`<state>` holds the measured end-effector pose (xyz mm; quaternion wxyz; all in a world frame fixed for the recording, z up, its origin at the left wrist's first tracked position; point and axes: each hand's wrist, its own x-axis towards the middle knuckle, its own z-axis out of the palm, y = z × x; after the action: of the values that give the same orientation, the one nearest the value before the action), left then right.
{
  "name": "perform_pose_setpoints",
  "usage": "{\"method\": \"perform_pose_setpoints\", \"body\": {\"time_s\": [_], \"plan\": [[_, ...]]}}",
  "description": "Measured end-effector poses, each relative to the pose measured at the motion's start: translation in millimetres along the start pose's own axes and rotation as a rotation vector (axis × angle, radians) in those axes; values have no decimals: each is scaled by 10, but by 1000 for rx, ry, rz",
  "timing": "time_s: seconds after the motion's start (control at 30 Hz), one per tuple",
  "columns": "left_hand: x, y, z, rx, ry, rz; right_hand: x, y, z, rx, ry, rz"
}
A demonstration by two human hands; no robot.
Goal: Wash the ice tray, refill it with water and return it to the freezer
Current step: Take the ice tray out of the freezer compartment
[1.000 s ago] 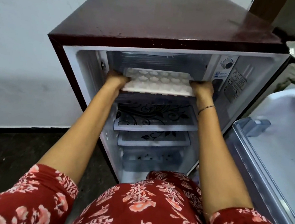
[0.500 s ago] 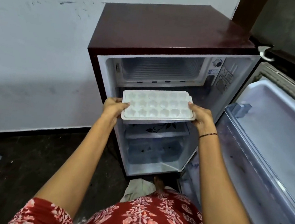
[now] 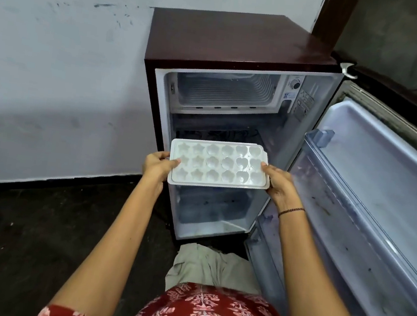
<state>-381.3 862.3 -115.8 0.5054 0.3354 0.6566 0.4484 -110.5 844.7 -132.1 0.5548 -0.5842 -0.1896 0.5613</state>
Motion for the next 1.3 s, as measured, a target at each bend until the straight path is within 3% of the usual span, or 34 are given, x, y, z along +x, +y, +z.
{"method": "perform_pose_setpoints", "body": {"time_s": [0.57, 0.73, 1.03, 1.3], "plan": [[-1498, -944, -450, 52, -31, 6, -1786, 702, -791, -75, 93, -30], [-1969, -1209, -530, 119, -85, 11, -2256, 1014, -1196, -56, 191, -14], [-2449, -1430, -225, 249, -310, 25, -2892, 1518, -1919, 12, 395, -10], [-2795, -1620, 257, 365, -593, 25, -3625, 1786, -2356, 118, 688, -15]]}}
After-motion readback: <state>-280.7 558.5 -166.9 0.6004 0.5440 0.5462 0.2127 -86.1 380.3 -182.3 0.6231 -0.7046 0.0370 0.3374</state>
